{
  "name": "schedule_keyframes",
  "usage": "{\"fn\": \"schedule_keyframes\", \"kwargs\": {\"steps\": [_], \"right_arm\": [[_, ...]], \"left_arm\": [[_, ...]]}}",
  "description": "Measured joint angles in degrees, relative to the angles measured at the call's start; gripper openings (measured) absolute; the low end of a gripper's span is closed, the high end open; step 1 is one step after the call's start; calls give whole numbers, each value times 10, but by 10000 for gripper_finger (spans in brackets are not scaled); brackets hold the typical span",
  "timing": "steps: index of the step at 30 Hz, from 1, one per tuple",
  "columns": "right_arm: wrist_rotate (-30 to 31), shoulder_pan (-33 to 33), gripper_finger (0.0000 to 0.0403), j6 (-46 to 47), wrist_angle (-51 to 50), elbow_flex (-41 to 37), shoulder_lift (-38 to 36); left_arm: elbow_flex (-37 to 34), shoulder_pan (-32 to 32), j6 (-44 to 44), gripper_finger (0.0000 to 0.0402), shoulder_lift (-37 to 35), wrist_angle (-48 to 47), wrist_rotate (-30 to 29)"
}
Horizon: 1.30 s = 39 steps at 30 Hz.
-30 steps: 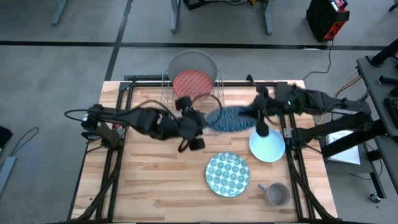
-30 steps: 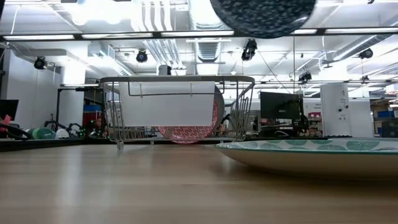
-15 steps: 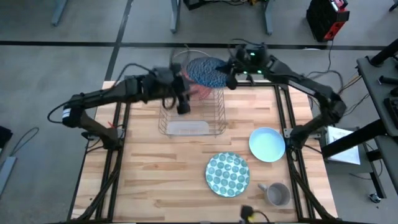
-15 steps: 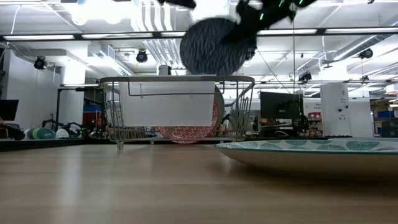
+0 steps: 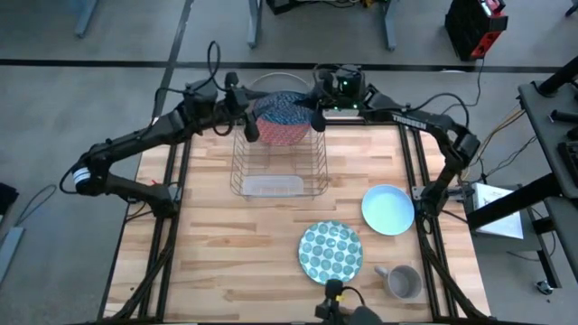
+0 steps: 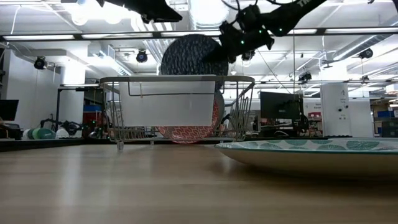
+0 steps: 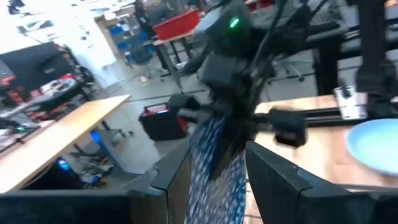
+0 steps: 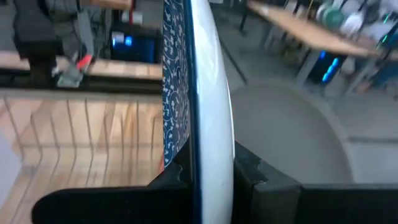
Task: Sort dishes
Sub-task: Put the blue plate into the dish rack
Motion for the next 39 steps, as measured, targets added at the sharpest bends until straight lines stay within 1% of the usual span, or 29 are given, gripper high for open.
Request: {"fn": "schedule_keyframes", "kwargs": {"steps": [5, 9, 14, 18, 20, 23, 27, 34, 39], "right_arm": [[1, -1, 25, -2, -16, -3, 8], [-4, 0, 25, 11, -3, -2, 6], [-2, 3, 25, 20, -11, -4, 6], [-1, 7, 25, 26, 0, -10, 6], [-2, 9, 25, 27, 2, -18, 6], [-3, 9, 25, 34, 18, -31, 6], [0, 8, 24, 41, 22, -39, 6], [-1, 11, 24, 61, 28, -48, 6], [1, 21, 24, 76, 53, -56, 25]], "left_arm": [[-8, 11, 17, 141, 1, 0, 1], [-15, 18, 34, 141, 1, 0, 1], [-16, 34, 36, 141, 4, 15, 1], [-16, 55, 36, 141, 17, 28, 2], [-16, 67, 36, 141, 27, 31, 14], [-17, 79, 36, 141, 47, 41, 18], [-17, 94, 36, 141, 66, 66, 20], [-17, 118, 42, 141, 79, 98, 35], [-17, 128, 42, 141, 83, 100, 41]]}}
